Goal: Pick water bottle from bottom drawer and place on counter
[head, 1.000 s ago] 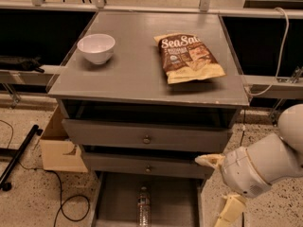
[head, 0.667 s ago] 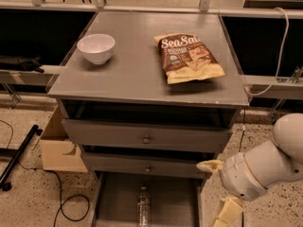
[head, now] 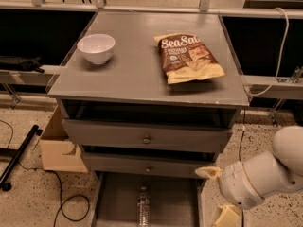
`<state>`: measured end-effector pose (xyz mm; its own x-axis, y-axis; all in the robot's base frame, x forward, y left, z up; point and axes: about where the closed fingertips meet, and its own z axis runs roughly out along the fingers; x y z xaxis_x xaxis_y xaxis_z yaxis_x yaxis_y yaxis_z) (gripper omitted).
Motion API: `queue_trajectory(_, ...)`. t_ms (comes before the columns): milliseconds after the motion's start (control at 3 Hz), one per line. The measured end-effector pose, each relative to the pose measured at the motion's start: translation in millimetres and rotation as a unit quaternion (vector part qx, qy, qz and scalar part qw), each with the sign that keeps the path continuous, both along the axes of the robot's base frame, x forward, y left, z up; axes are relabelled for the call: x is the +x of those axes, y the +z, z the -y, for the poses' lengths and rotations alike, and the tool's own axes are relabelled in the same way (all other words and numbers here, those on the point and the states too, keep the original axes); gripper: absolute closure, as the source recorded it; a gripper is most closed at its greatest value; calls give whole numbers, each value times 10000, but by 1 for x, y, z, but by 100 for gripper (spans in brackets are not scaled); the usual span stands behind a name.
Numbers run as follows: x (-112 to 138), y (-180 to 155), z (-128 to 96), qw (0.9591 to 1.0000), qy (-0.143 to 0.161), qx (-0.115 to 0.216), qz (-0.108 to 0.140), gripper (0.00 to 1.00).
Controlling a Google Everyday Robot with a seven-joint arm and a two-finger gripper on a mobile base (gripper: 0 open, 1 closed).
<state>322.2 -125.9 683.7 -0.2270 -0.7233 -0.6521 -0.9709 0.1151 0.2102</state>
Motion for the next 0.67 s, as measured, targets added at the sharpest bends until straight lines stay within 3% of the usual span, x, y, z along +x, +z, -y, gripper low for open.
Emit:
queue_trajectory(333,-21,-34,0,9996,-191,179,-142,0)
queue_trajectory(667,-42,-65,3,9986,-288,46,-446,0)
